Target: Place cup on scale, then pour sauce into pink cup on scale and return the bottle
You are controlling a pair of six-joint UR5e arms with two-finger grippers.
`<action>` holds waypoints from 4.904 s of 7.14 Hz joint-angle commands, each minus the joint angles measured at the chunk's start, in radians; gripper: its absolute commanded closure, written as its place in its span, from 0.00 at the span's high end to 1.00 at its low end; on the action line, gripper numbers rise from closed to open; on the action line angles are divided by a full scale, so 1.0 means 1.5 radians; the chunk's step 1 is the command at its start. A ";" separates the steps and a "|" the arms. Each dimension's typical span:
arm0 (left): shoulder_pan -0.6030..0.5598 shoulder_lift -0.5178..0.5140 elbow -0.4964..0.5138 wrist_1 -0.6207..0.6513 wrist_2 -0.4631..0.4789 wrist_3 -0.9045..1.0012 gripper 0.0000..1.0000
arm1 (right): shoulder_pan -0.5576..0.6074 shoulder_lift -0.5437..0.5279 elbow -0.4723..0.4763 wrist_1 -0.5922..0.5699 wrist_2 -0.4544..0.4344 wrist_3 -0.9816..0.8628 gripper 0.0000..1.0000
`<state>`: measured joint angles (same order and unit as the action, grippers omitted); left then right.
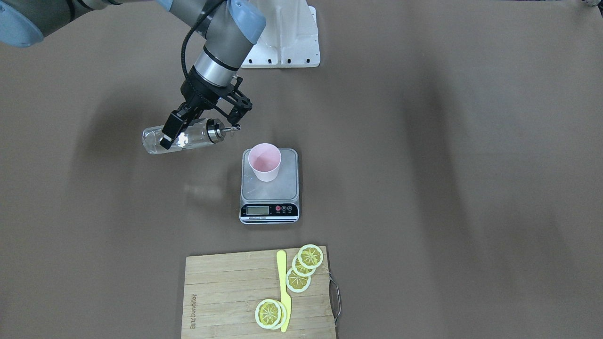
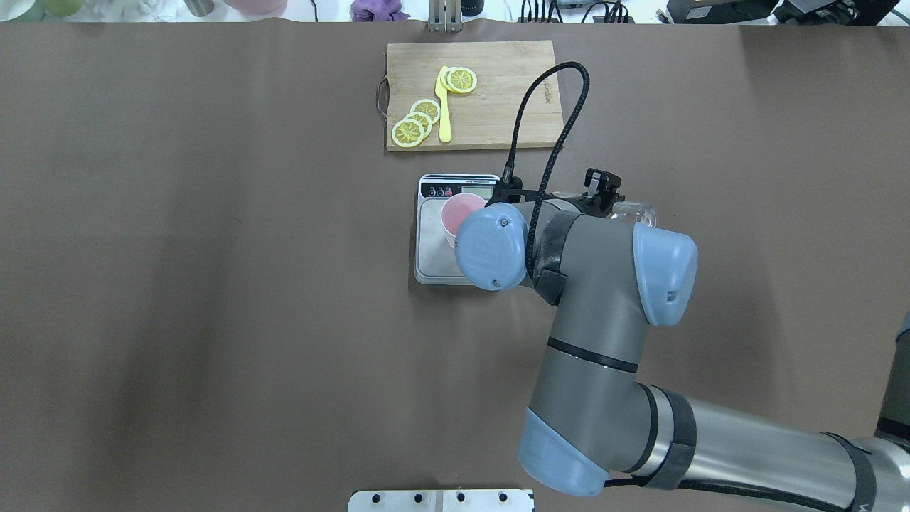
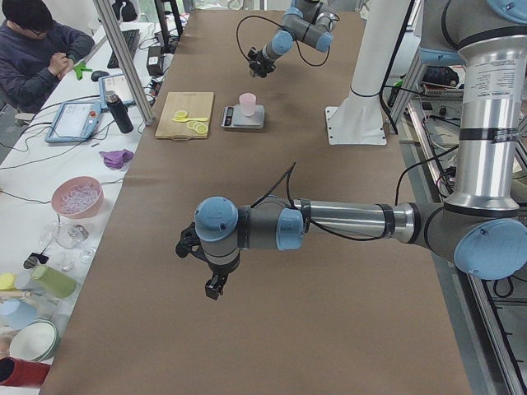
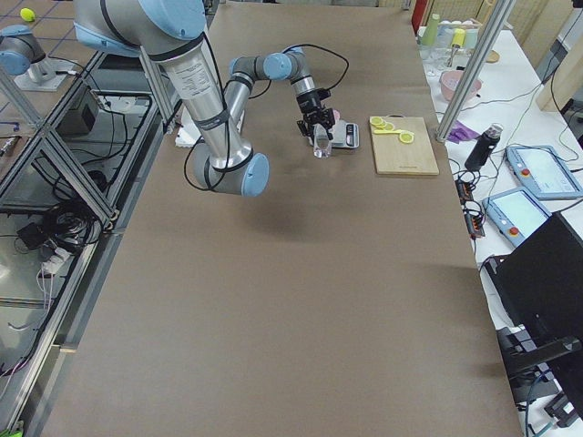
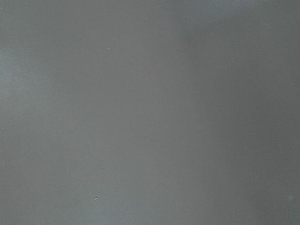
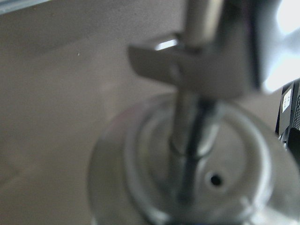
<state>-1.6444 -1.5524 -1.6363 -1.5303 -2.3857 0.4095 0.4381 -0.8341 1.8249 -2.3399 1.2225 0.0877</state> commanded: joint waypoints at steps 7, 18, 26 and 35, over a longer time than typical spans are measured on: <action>0.001 0.009 0.009 -0.007 -0.005 0.002 0.99 | 0.015 0.126 -0.113 -0.150 -0.011 -0.017 0.00; 0.001 0.009 0.009 -0.008 -0.006 0.002 0.99 | 0.015 0.178 -0.166 -0.253 -0.024 -0.017 0.00; 0.001 0.009 0.007 -0.009 -0.006 0.002 0.99 | 0.017 0.178 -0.164 -0.244 -0.023 -0.017 0.00; 0.001 0.009 0.000 -0.009 -0.007 0.002 0.99 | 0.069 0.047 -0.048 0.010 0.088 -0.016 0.00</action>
<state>-1.6437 -1.5398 -1.6355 -1.5430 -2.3959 0.4127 0.5152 -0.7219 1.7093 -2.3872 1.3101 0.0650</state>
